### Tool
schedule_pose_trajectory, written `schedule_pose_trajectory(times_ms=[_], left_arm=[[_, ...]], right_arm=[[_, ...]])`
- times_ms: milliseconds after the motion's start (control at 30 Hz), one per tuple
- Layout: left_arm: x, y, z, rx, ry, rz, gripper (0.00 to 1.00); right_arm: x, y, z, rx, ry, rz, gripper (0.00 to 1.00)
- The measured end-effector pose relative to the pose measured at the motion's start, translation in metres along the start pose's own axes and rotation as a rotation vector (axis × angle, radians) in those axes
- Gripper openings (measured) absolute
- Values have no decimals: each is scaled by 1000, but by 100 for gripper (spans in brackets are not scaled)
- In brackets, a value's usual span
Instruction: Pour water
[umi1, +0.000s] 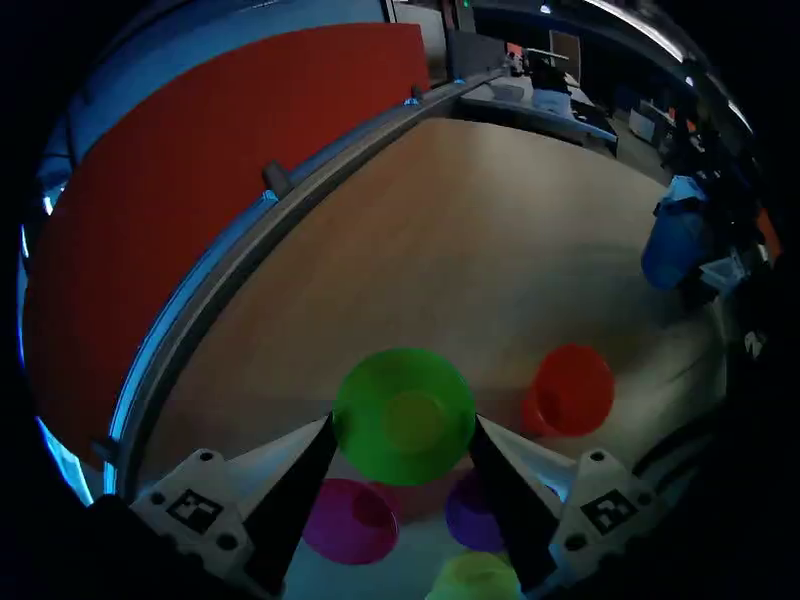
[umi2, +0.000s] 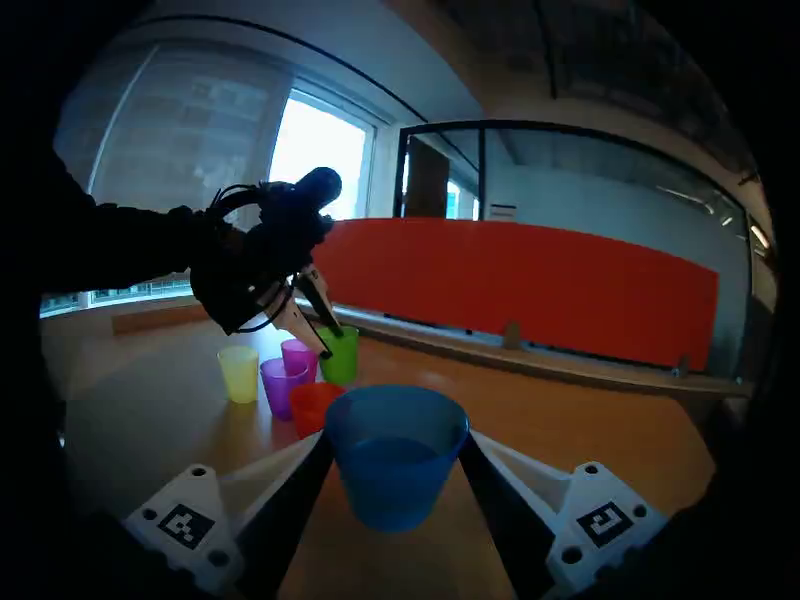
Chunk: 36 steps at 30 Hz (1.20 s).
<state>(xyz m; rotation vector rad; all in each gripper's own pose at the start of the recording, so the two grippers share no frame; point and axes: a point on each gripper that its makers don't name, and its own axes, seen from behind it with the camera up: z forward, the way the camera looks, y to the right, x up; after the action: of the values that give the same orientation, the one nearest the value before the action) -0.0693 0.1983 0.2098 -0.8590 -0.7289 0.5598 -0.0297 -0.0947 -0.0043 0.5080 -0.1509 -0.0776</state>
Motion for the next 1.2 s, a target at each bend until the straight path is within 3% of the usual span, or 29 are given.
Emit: schedule_pose_trajectory(times_ms=[367, 767, 1200], left_arm=[[15, -1, -30, 50, 132, -38, 89], [17, 6, -59, 85, 216, -70, 89], [27, 33, -102, 121, 330, -53, 89]], right_arm=[[4, -1, -3, -3, 4, -3, 90], [2, -4, -3, -1, 1, -3, 90], [8, -10, -1, 6, 8, -9, 90]])
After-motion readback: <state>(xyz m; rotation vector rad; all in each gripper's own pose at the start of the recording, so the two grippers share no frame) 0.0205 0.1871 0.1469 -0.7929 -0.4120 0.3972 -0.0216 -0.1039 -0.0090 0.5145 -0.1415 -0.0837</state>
